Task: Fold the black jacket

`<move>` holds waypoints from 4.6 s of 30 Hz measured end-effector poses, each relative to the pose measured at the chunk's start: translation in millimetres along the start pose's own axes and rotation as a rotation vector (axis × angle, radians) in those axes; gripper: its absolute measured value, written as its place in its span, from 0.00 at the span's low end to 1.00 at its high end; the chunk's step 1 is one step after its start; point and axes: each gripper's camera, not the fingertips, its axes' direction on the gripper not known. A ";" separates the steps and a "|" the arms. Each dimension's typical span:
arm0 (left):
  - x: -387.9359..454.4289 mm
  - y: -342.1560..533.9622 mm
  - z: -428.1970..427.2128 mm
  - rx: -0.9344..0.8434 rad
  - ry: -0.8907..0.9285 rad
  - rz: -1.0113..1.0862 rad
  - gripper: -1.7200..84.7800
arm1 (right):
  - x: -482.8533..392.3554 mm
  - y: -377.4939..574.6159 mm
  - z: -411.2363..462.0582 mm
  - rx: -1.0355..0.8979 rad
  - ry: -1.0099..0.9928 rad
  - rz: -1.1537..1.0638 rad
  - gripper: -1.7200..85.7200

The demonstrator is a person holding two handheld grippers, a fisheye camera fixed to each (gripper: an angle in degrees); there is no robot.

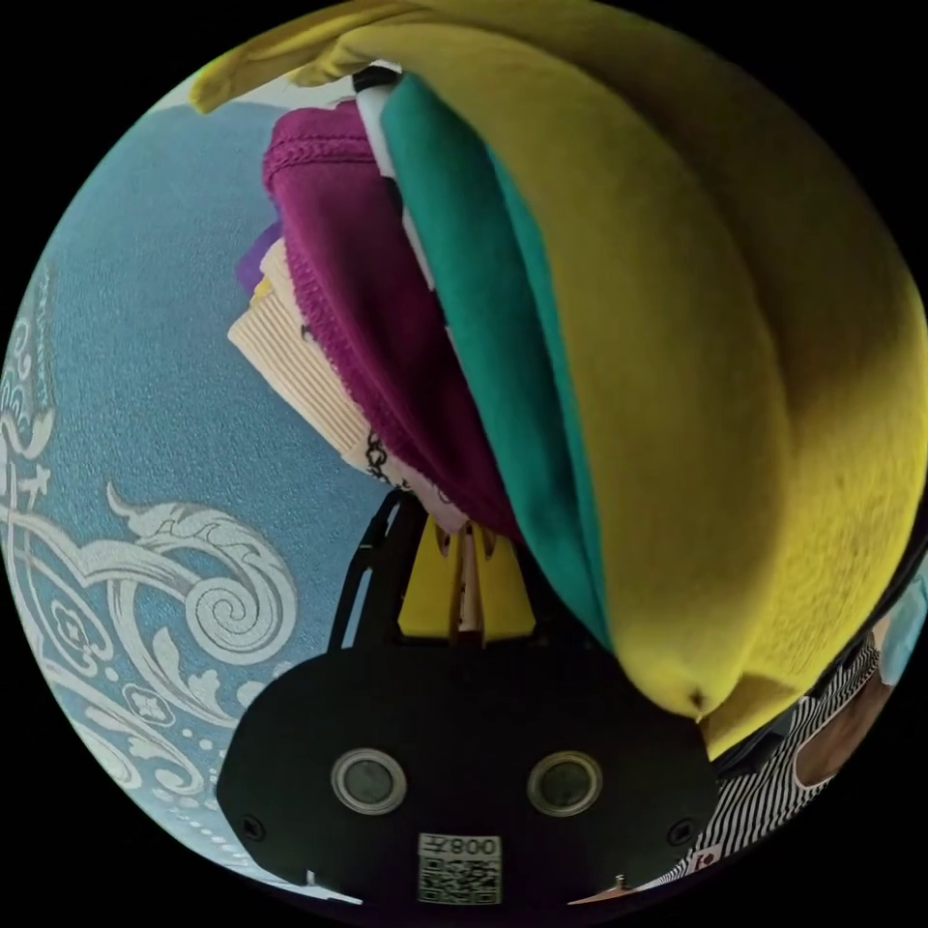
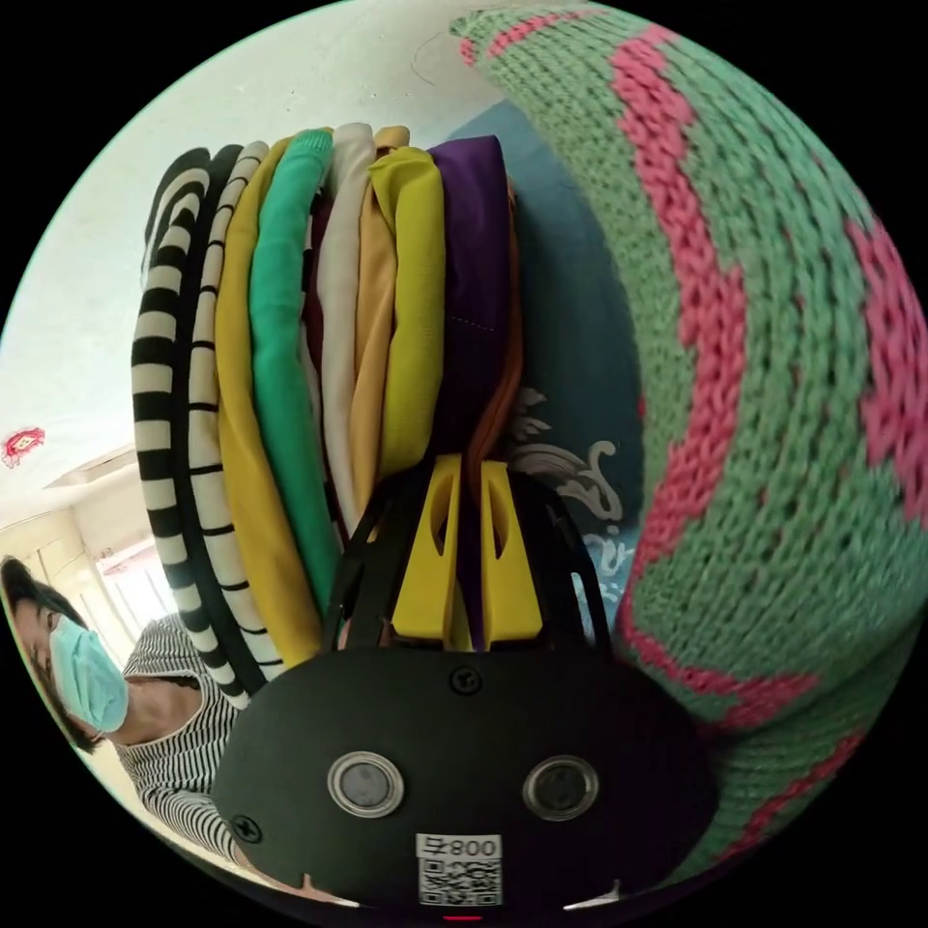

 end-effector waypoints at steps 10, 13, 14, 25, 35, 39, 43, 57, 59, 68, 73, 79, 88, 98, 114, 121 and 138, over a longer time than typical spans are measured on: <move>30.8 46.6 -14.5 0.031 -0.192 -0.192 0.02 | -129.4 13.5 -47.4 -0.041 0.696 -0.133 0.02; 41.1 68.0 -27.7 0.084 -0.243 -0.233 0.02 | -179.1 30.6 -78.2 0.018 0.825 -0.227 0.02; 44.2 72.6 -31.7 0.103 -0.252 -0.239 0.02 | -198.3 40.4 -96.5 0.075 0.838 -0.252 0.02; 171.3 179.4 -106.3 0.604 -0.249 -0.177 0.02 | -333.5 105.0 -119.3 0.226 0.601 -0.597 0.02; 303.2 155.6 -29.4 0.443 -0.221 0.235 0.02 | -267.0 55.7 -153.8 0.158 0.798 -0.513 0.02; 339.4 140.2 -7.2 0.403 -0.247 0.294 0.02 | -234.1 29.3 -193.4 0.151 0.695 -0.434 0.02; 369.5 173.9 -16.0 0.424 -0.252 0.267 0.02 | -239.2 39.2 -214.1 0.137 0.702 -0.481 0.02; 472.7 148.6 12.8 0.322 -0.533 0.414 0.02 | -172.7 113.8 -297.1 -0.063 0.435 -0.491 0.02; 476.2 149.5 11.5 0.338 -0.468 0.357 0.02 | -155.5 111.0 -309.5 -0.069 0.382 -0.457 0.02; 552.1 175.2 40.2 0.226 -0.432 0.384 0.02 | -130.2 167.5 -342.0 -0.098 0.580 -0.498 0.02; 606.1 223.0 13.6 0.331 -0.349 0.402 0.02 | -128.7 224.5 -417.5 0.124 0.499 -0.511 0.02; 656.3 307.7 19.0 0.210 -0.212 0.367 0.03 | -111.7 377.5 -473.7 0.343 0.293 -0.560 0.02; 764.7 378.1 46.3 0.007 0.099 0.515 0.04 | -2.9 669.4 -538.2 0.618 0.021 -0.248 0.02; 809.1 433.4 7.8 -0.032 0.094 0.547 0.05 | 141.2 945.3 -579.9 0.995 -0.134 0.102 0.06; 897.5 363.2 110.9 -0.016 0.133 0.300 0.10 | 602.1 1023.0 -701.9 1.149 -0.435 0.516 0.11; 946.0 336.3 154.5 -0.076 0.106 0.334 0.11 | 702.6 1018.0 -742.0 1.139 -0.467 0.575 0.12; 951.0 340.2 167.0 -0.046 0.113 0.241 0.10 | 814.6 956.9 -789.5 1.031 -0.448 0.719 0.14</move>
